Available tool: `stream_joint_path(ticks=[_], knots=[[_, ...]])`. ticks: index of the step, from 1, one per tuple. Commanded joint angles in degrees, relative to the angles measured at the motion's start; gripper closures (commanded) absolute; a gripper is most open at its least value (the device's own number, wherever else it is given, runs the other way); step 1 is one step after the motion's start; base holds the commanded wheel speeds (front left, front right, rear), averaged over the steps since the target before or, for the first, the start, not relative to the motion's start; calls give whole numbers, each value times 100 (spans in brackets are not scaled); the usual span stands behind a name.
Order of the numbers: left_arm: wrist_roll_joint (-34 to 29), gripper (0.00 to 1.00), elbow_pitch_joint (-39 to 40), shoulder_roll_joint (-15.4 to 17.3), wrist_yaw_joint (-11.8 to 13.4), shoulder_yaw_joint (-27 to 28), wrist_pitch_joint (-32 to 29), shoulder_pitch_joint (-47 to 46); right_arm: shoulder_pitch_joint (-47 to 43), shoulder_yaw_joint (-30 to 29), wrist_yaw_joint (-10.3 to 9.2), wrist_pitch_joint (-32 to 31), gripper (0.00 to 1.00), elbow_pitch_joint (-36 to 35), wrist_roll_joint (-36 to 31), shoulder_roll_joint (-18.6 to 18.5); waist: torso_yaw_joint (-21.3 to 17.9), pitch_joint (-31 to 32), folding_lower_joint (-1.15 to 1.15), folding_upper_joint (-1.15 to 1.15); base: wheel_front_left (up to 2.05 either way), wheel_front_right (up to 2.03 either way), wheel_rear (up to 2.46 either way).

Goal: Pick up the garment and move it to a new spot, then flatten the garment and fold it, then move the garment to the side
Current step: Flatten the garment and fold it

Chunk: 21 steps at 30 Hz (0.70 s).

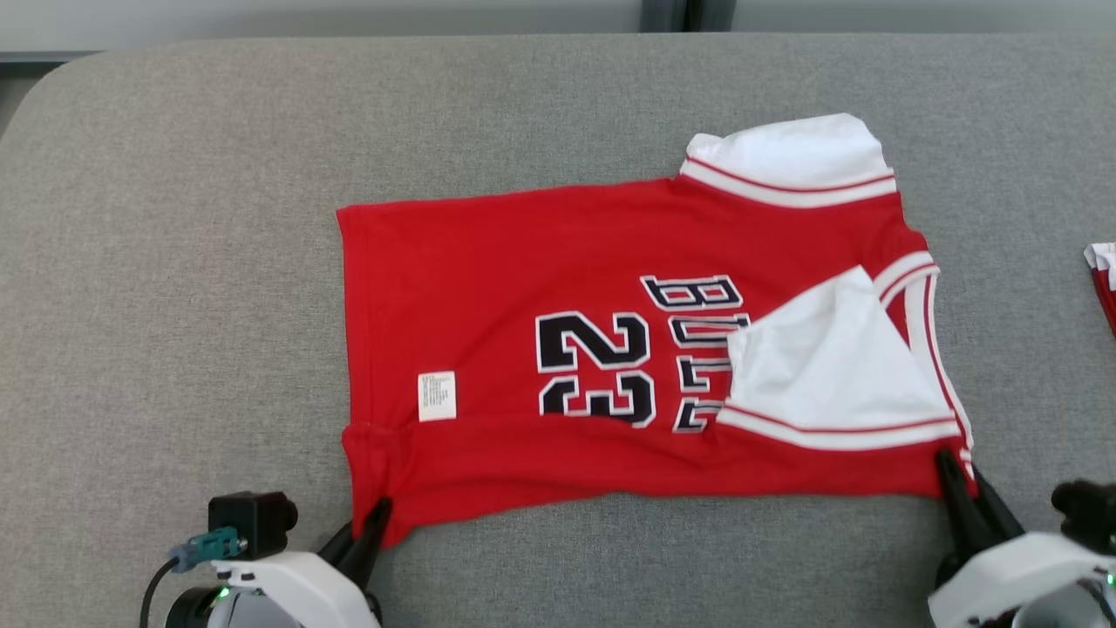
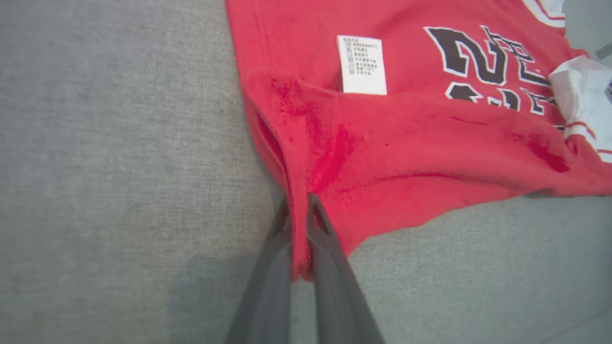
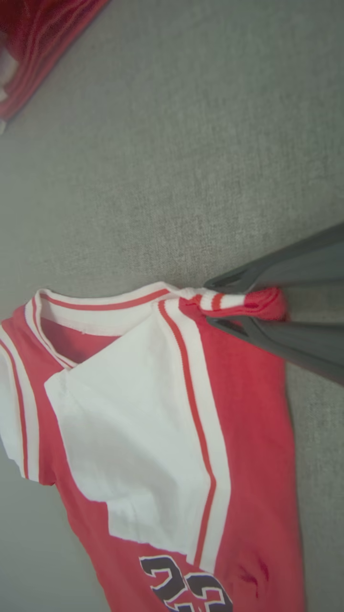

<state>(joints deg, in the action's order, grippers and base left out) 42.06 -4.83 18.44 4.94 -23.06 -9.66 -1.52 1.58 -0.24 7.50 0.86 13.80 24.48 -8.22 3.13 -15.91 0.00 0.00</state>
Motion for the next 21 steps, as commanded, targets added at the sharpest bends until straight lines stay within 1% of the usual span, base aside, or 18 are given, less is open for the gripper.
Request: stream_joint_path(ticks=[1,8,11,12,13,14,15,17,21], knots=[[37,100,99,108,56,48,-46,122,-245,-80,-1,-80,100,-172,60,35,4,49,0,0,0,0,0],[168,100,584,378,301,180,-273,670,-1222,-274,-1,-495,100,-965,112,361,-60,187,0,0,0,0,0],[208,100,677,406,359,201,-330,778,-1379,-298,-1,-565,100,-1069,111,416,-90,211,0,0,0,0,0],[190,100,753,449,406,200,-379,820,-1436,-306,-1,-629,100,-1114,16,446,-111,228,0,0,0,0,0],[203,100,781,456,412,190,-411,830,-1439,-295,-1,-660,61,-1137,47,464,-120,235,0,0,0,0,0],[199,59,790,475,422,169,-444,833,-1427,-305,-1,-657,23,-1164,29,474,-126,240,0,0,0,0,0],[177,0,811,474,432,167,-441,815,-1406,-314,-1,-651,0,-1187,-7,481,-129,244,0,0,0,0,0],[168,0,824,462,438,175,-417,793,-1386,-321,0,-645,0,-1214,3,493,-133,252,0,0,0,0,0],[61,0,878,458,545,269,-255,684,-1267,-480,0,-462,0,-1382,-60,509,-136,288,0,0,0,0,0]])
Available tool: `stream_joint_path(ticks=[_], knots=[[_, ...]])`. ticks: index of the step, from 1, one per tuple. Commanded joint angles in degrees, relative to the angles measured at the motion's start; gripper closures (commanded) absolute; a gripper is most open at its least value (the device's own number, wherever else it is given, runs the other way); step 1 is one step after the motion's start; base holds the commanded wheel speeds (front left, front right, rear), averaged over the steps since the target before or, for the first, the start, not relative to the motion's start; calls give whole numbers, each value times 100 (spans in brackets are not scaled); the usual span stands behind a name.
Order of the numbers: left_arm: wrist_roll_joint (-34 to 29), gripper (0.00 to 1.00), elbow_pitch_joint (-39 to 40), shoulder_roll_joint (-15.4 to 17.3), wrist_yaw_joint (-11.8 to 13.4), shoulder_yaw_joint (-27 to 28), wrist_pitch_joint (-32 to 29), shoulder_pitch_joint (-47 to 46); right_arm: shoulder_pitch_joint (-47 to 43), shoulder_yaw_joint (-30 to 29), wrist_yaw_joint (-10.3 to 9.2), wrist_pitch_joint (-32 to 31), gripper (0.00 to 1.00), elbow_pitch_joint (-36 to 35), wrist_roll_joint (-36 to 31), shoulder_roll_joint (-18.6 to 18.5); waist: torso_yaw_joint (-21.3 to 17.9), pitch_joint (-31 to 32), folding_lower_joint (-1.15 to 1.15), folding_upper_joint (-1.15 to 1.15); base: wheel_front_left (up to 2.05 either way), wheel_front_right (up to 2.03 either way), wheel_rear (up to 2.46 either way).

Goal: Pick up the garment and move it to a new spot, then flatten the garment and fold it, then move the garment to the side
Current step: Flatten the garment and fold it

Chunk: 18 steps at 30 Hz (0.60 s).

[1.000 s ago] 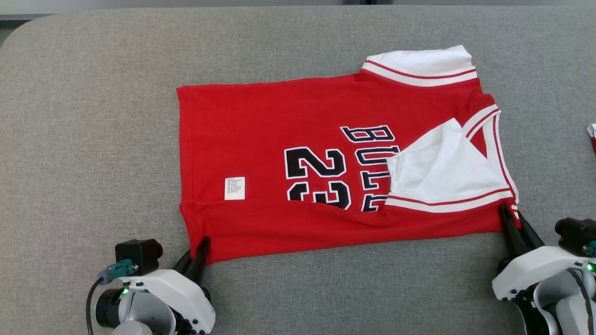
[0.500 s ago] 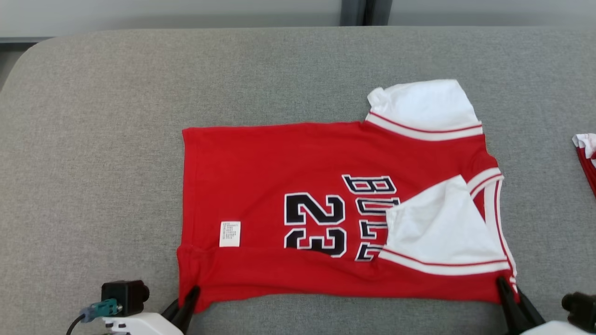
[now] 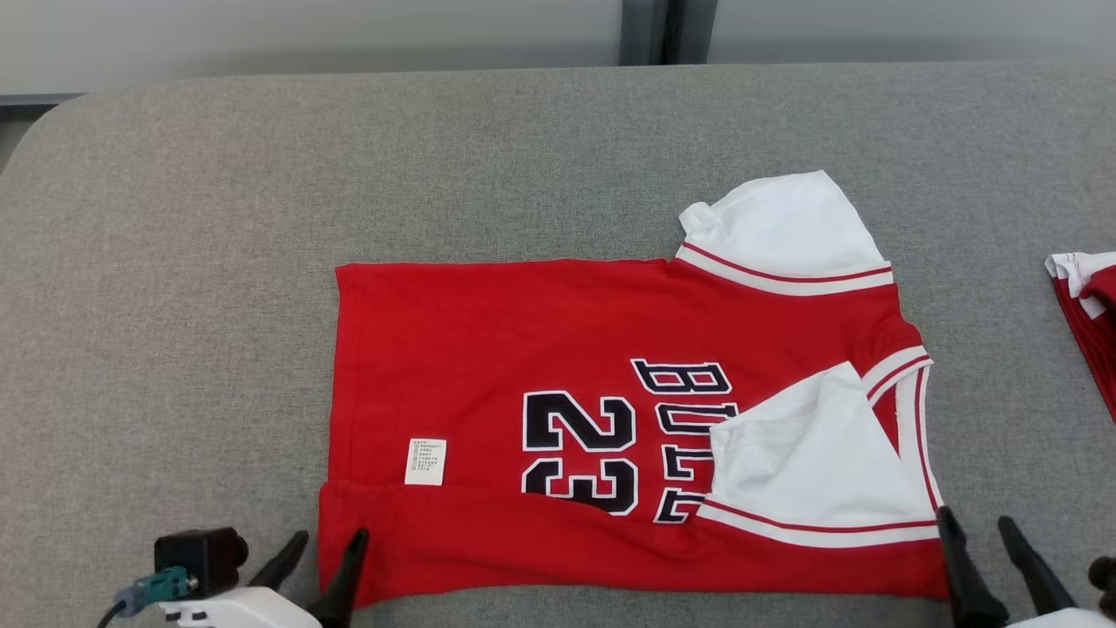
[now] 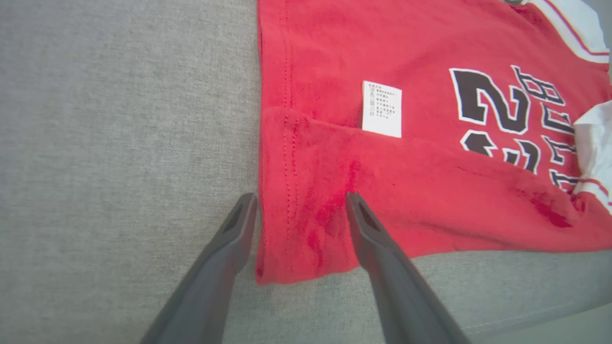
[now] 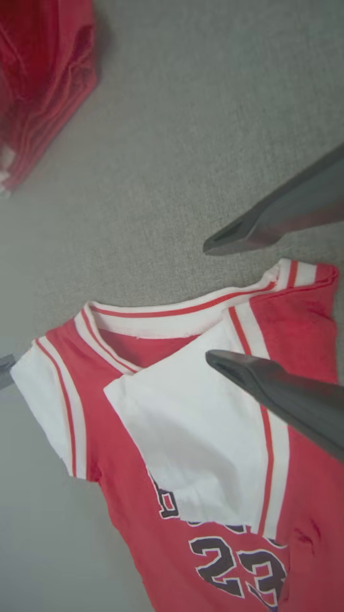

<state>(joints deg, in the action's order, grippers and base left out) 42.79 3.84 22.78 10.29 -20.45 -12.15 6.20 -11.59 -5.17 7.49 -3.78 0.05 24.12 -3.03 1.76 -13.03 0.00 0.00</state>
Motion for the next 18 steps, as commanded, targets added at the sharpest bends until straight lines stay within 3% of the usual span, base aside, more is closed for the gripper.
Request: stream_joint_path(ticks=[1,12,18], knots=[[-40,0,54,15,59,76,95,-126,99,-61,1,86,0,-76,-43,-10,-3,12,0,0,0,0,0],[-593,0,160,29,300,311,699,-942,1225,-421,1,412,0,-154,-152,-204,-8,62,0,0,0,0,0],[-821,0,-130,-131,226,131,738,-1769,2205,-291,1,326,0,281,-104,-542,46,-69,0,0,0,0,0]])
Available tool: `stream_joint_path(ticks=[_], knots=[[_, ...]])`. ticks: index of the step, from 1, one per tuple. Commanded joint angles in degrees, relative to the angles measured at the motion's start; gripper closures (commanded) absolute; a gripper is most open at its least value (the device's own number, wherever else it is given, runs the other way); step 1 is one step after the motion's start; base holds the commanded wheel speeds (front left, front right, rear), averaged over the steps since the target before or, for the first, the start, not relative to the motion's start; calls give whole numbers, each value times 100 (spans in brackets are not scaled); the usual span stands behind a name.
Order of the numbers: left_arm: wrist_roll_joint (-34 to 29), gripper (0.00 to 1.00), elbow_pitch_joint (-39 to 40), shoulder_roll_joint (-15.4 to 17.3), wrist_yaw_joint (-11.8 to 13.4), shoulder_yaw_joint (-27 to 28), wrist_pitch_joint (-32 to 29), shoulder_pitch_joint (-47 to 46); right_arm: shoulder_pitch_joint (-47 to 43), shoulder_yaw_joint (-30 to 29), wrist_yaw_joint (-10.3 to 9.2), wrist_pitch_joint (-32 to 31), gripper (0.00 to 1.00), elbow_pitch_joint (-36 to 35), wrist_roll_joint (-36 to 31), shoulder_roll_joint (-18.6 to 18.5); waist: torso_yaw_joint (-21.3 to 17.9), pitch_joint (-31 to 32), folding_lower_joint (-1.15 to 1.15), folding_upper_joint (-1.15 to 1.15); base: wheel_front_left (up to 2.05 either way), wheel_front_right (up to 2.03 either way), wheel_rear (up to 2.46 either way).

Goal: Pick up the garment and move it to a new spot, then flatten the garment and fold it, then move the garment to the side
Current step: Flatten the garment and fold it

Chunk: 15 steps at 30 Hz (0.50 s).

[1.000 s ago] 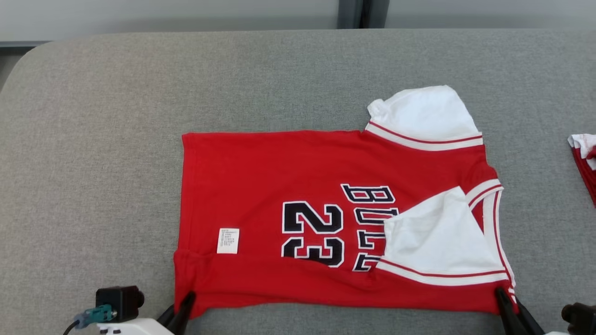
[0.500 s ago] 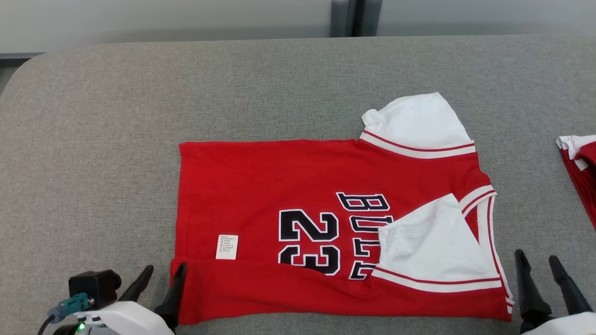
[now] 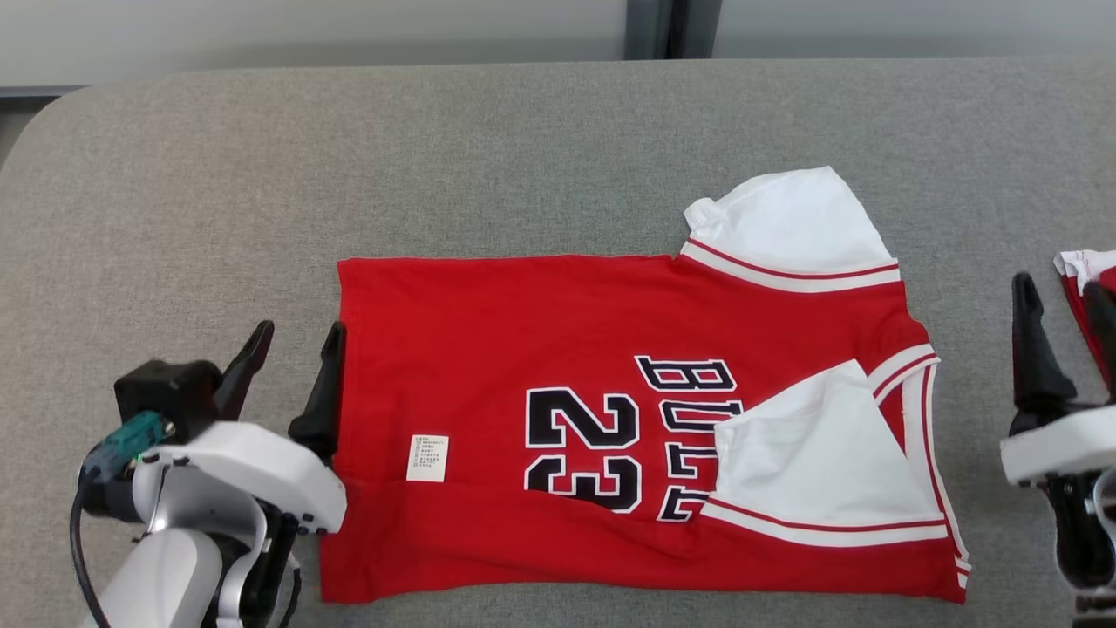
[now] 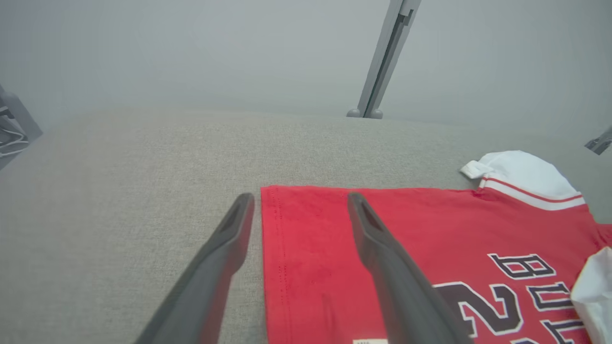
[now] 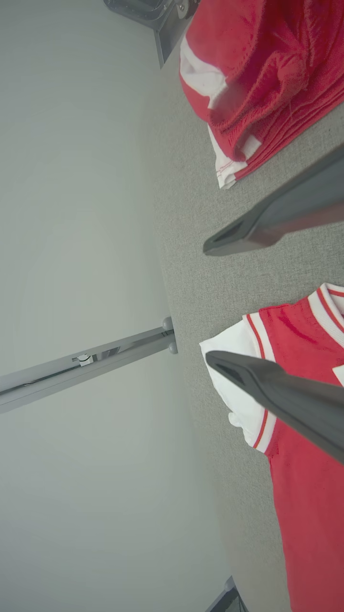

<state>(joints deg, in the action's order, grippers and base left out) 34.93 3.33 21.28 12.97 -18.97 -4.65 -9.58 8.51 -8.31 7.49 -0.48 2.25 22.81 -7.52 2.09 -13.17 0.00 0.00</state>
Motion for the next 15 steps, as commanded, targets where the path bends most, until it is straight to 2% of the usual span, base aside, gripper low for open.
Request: stream_joint_path(ticks=[1,6,15], knots=[[-70,0,-158,18,-60,-37,-40,-317,388,78,1,-47,0,169,74,-139,14,-94,0,0,0,0,0],[55,0,-666,-100,-304,-131,-270,-1076,1433,468,1,-280,0,774,198,-549,96,-421,0,0,0,0,0],[313,0,-1960,-406,-1055,-509,-851,-2499,3015,1381,2,-689,0,1957,452,-1284,469,-1110,0,0,0,0,0]])
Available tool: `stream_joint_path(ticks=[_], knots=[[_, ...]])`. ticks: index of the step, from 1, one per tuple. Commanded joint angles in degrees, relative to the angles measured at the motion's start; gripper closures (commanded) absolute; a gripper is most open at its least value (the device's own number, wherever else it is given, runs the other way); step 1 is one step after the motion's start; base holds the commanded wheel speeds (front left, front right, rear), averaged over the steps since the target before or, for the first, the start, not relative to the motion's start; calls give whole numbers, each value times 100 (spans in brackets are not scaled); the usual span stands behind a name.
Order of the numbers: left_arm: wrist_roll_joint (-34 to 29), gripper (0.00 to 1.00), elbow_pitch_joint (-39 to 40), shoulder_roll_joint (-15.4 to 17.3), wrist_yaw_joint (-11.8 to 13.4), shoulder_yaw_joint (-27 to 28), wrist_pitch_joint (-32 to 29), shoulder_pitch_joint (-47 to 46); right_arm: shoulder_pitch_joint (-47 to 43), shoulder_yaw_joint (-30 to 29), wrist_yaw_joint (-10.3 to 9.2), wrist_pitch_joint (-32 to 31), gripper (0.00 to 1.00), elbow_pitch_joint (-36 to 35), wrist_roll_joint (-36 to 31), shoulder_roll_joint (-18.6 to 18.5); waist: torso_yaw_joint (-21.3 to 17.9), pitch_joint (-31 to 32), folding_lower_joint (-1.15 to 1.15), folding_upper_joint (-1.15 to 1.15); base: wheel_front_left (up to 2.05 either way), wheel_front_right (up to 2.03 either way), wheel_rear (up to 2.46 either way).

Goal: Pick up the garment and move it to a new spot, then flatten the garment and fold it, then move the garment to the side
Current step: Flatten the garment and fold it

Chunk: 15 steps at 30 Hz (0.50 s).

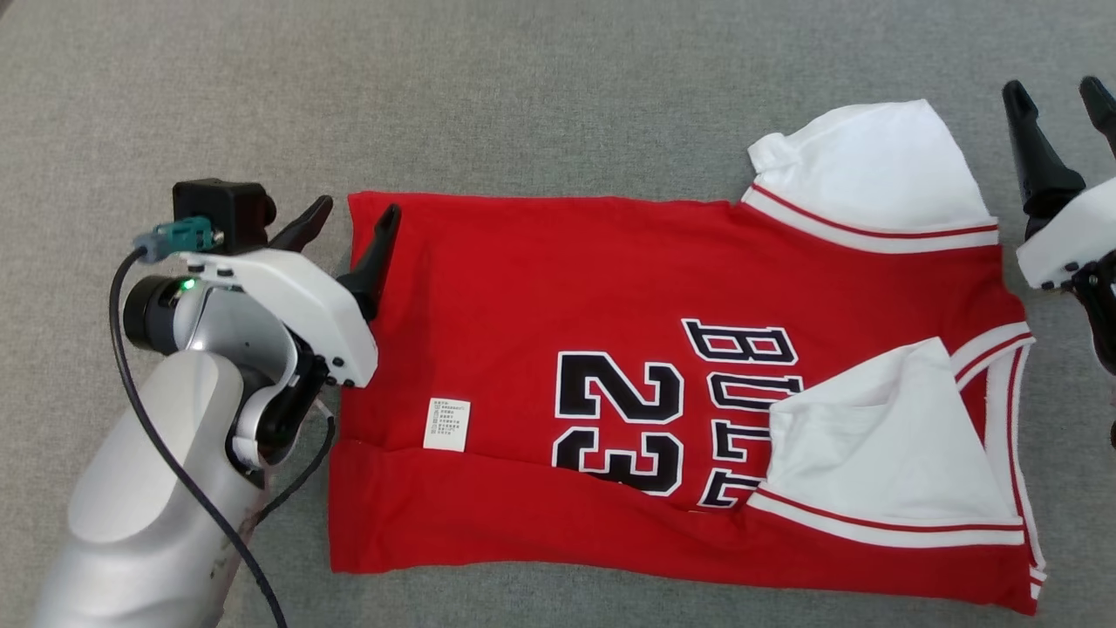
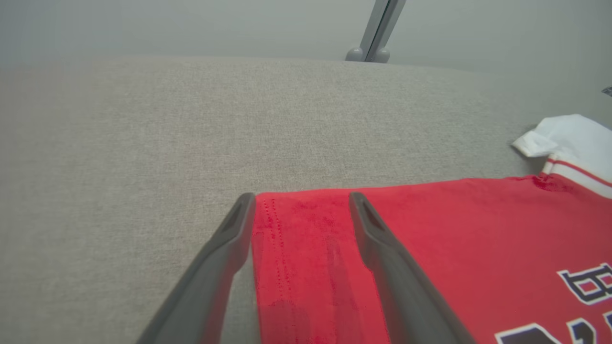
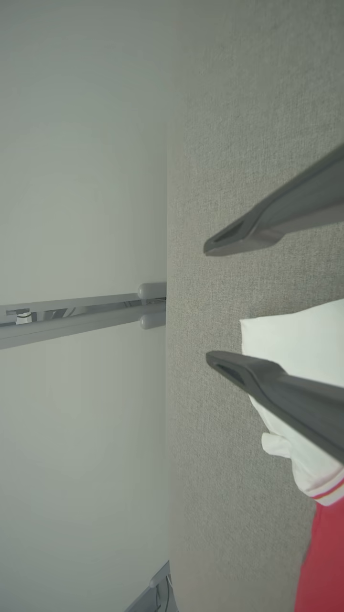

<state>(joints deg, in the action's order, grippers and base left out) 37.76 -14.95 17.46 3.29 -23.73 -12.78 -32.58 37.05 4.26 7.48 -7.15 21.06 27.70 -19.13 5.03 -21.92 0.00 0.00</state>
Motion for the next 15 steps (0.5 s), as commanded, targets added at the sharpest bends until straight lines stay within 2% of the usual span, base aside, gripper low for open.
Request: stream_joint_path(ticks=[1,5,15], knots=[[40,0,-269,-60,-151,-55,-58,-345,294,237,3,-56,0,185,44,-150,210,-308,0,0,0,0,0],[172,0,-811,-215,-415,-130,-188,-810,766,699,2,-231,0,564,194,-351,338,-564,0,0,0,0,0],[303,0,-1729,-391,-771,-280,-363,-1364,1240,1634,2,-523,0,1072,768,-606,411,-759,0,0,0,0,0]])
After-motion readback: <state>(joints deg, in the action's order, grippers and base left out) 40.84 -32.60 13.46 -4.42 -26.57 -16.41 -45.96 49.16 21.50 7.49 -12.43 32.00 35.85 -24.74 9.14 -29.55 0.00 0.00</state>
